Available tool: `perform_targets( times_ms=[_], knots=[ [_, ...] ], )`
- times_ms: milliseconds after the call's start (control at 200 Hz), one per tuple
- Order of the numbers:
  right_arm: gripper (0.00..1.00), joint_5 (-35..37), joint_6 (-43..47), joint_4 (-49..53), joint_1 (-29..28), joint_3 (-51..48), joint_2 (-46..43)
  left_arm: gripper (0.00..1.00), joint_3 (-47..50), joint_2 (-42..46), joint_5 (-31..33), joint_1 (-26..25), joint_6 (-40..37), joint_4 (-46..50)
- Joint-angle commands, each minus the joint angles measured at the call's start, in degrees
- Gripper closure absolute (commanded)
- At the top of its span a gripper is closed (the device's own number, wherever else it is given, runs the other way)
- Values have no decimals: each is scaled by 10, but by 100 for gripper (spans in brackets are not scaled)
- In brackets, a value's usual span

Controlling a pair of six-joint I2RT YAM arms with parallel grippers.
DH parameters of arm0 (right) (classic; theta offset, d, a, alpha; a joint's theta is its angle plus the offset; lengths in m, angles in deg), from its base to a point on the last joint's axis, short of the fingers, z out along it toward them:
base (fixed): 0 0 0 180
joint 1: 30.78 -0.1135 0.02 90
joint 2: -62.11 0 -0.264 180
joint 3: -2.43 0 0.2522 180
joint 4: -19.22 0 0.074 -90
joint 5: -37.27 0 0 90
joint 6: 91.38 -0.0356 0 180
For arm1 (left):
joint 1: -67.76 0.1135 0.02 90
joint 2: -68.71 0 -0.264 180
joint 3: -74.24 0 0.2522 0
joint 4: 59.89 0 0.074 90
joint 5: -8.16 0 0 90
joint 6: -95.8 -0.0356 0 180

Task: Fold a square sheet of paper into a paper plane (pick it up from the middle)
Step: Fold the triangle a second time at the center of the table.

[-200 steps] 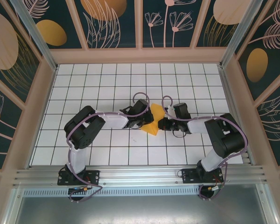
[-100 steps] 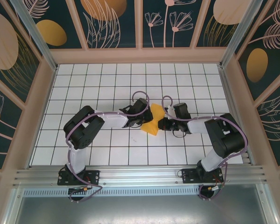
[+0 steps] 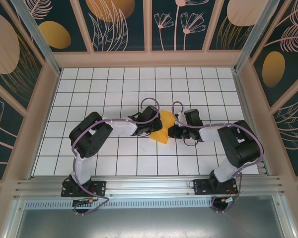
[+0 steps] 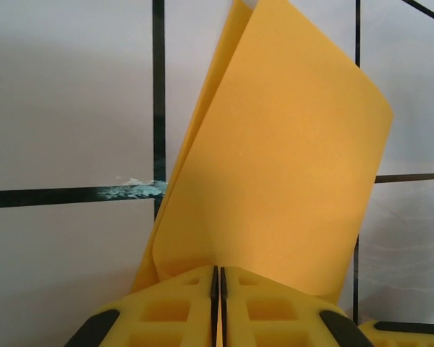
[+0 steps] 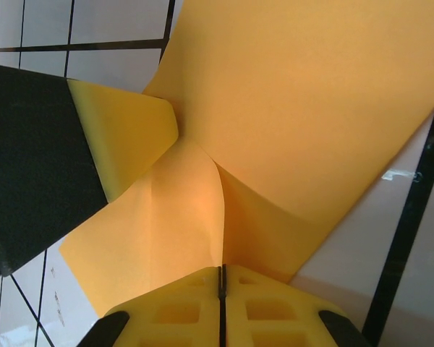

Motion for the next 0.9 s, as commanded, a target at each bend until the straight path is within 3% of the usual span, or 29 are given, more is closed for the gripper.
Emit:
perform_targets(
  times_ms=[0, 465, 896],
  knots=[
    [90, 25, 15, 12, -8, 6, 16, 85, -16, 23, 23, 2, -17, 35],
    [90, 24, 13, 13, -9, 9, 16, 86, 4, -23, -11, 2, -5, 20],
    [90, 29, 8, 17, -15, 17, 9, 83, -10, 75, -22, 1, -20, 36]
  ],
)
